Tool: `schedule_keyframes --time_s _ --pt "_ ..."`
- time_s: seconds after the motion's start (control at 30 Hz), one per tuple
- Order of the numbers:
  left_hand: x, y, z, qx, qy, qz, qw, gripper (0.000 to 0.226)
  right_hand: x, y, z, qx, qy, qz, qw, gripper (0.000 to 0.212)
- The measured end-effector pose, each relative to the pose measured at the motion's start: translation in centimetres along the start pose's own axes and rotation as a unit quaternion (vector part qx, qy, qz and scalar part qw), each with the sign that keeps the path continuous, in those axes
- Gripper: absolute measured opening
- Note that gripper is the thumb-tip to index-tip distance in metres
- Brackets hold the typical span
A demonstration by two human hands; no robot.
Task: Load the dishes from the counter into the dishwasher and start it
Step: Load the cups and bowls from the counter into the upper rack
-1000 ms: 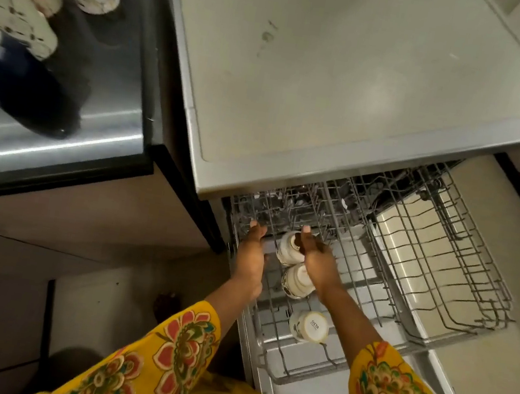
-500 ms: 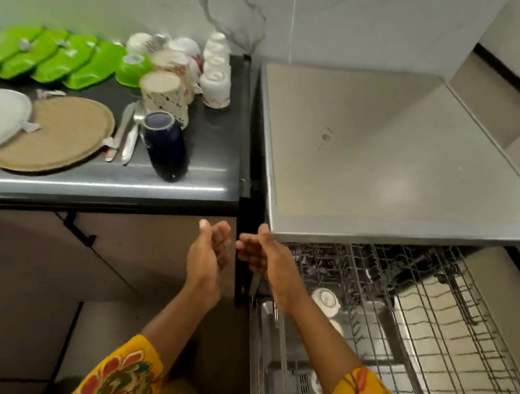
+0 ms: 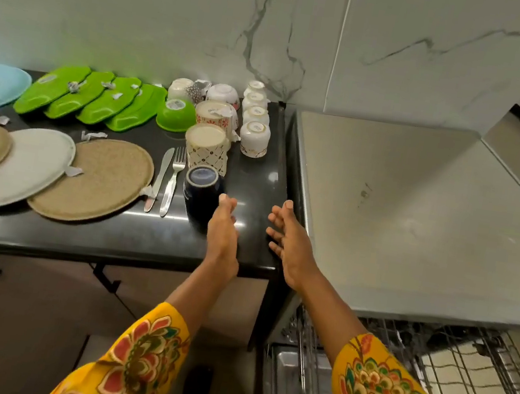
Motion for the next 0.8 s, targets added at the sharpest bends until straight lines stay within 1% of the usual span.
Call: schedule_keyframes --time_s 0.03,0.13,0.23,0.3,0.4,0.5,0.57,0.67,0.73,0.8 --pt "0.2 -1.1 0.6 -0.004 -0.001 -0.008 1.000 0.048 -0.2 -1.2 0.4 0.001 0.001 0.004 1.000 0.050" --pt "0.5 -4.4 2.6 -0.025 0.002 -0.030 0.999 0.053 -0.9 -5.3 1.5 0.009 0.001 0.010 1.000 0.060" --pt "0.9 -7.8 4.7 -0.040 -0.003 -0.042 0.998 0.052 -2.4 -9.3 2.6 0.015 -0.016 0.001 1.000 0.059" --pt "1.4 -10.2 5.7 -0.030 -0.012 -0.026 0.999 0.050 -3.5 -11.8 3.0 0.028 -0.020 -0.012 0.999 0.057" --pt "2.3 -13.8 6.5 0.009 -0.028 0.009 1.000 0.050 -4.9 -15.1 3.5 0.039 -0.028 -0.025 0.999 0.053" --pt "3.2 -16.4 7.2 0.050 -0.044 0.026 0.997 0.051 -6.3 -17.7 3.9 0.038 -0.051 -0.029 0.998 0.051" --pt "4.0 -17.9 7.6 0.071 -0.041 0.046 0.996 0.052 -7.0 -19.0 4.1 0.032 -0.047 -0.028 0.998 0.049" --pt "4.4 -19.5 8.3 0.073 -0.008 0.037 0.997 0.051 -7.3 -20.4 4.2 0.026 -0.043 -0.019 0.999 0.045" --pt "4.3 -20.0 8.8 0.056 0.014 0.033 0.998 0.052 -7.2 -20.7 4.0 0.024 -0.053 -0.004 0.998 0.040" --pt "4.2 -19.7 9.0 0.047 0.012 0.034 0.998 0.053 -6.9 -20.4 3.6 0.018 -0.060 -0.001 0.998 0.040"
Point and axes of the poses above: each hand's wrist, its own y-axis away from the middle knuckle, its own z-axis out of the palm, x = y × z, the point moved 8 cm from there along -y, towards the middle knuckle, and after that the axes turned 4 degrees about -y, right-handed, at the moved point
